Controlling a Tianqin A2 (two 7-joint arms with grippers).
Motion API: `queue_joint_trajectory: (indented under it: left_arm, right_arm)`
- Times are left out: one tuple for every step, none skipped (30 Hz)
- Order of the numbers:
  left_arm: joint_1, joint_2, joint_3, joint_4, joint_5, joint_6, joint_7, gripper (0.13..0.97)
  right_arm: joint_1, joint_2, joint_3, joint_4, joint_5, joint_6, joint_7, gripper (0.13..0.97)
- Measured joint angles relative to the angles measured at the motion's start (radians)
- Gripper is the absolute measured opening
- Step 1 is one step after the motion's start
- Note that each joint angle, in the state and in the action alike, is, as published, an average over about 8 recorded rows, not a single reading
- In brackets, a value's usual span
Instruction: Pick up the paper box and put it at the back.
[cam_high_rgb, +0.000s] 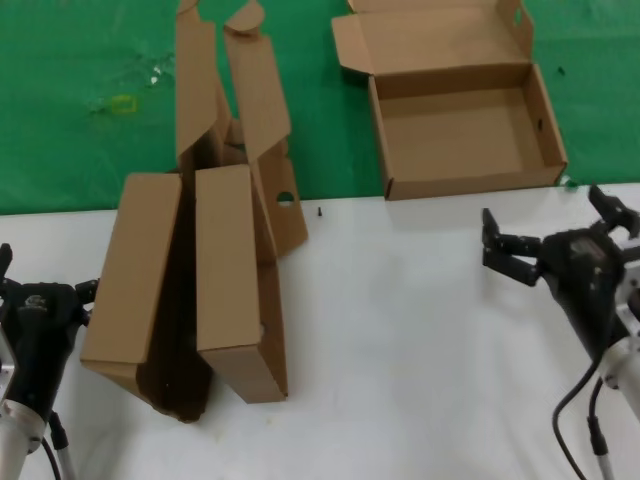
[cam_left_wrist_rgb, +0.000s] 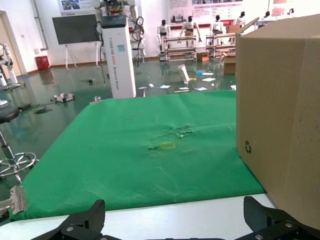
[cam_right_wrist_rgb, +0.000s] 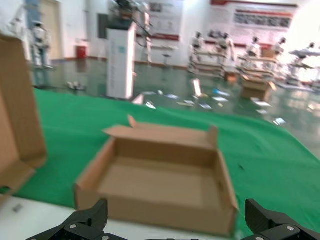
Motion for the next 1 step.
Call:
queue_joint_trajectory:
  left_arm:
    - [0.0,0.0,0.0,0.0,0.0,0.0,0.0,0.966]
  right_arm:
    - [-0.005,0.0,0.001,-0.002,0.009,0.008,-0.004,0.966]
